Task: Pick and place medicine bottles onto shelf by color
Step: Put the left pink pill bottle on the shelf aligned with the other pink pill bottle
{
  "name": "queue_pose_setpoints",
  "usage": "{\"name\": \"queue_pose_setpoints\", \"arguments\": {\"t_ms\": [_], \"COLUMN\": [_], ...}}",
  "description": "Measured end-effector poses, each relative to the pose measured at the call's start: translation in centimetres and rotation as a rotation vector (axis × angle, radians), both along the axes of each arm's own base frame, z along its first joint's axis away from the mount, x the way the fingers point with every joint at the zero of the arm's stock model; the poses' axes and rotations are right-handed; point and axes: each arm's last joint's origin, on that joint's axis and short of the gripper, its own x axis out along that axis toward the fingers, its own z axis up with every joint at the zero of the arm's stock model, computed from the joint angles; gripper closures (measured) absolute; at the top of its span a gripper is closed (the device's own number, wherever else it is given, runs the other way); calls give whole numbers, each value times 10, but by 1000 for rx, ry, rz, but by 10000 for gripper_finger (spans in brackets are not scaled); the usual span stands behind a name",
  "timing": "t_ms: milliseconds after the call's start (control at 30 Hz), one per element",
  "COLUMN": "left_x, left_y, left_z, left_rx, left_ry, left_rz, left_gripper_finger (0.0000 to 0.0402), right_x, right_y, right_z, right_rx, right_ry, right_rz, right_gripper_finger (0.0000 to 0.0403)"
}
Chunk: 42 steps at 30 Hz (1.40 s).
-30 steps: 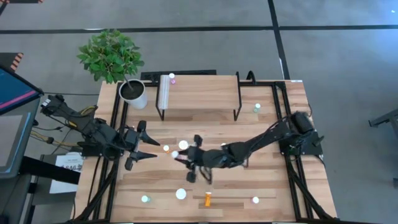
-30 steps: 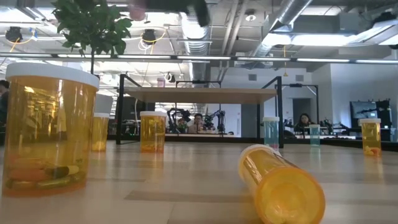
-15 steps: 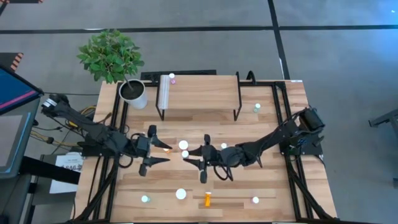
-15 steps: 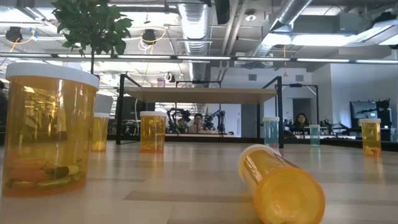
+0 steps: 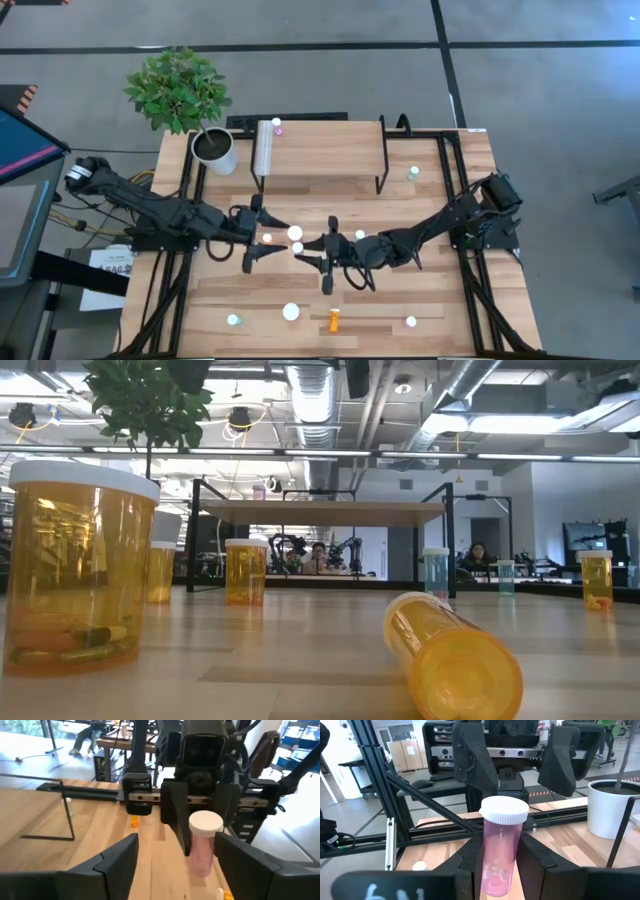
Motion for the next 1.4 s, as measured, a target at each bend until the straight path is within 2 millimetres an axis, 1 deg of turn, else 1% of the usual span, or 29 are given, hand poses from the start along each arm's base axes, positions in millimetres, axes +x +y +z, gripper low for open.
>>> {"name": "queue_pose_setpoints", "arguments": {"t_ms": [133, 233, 300, 533, 600, 667, 733, 867, 1233, 1400], "left_x": [1, 2, 5, 12, 17, 21, 29, 37, 37, 37], "left_y": [1, 0, 0, 12, 13, 14, 14, 12, 11, 11], "left_z": [3, 7, 5, 2, 4, 2, 4, 3, 1, 0], "left_rx": [-21, -31, -21, -44, -49, -48, -49, -50, -37, -35], "left_ry": [-29, -66, -70, -52, -62, -43, -36, -10, 20, 36], "left_rz": [-48, -84, -85, -104, -118, -130, -151, -187, -189, -190], "left_gripper_finger": [131, 127, 127, 126, 126, 126, 126, 126, 129, 155], "right_x": [0, 0, 0, 0, 0, 0, 0, 0, 0, 0], "right_y": [0, 0, 0, 0, 0, 0, 0, 0, 1, 1], "right_z": [0, 0, 0, 1, 1, 1, 1, 1, 0, 0], "right_rx": [0, 1, 1, 3, 3, 3, 2, 2, 2, 2], "right_ry": [-1, -1, -1, -8, -8, -8, -4, -4, -1, -1], "right_rz": [0, 0, 0, 0, 0, 0, -1, -1, 2, 2], "right_gripper_finger": [294, 294, 294, 294, 294, 294, 294, 294, 294, 294]}}
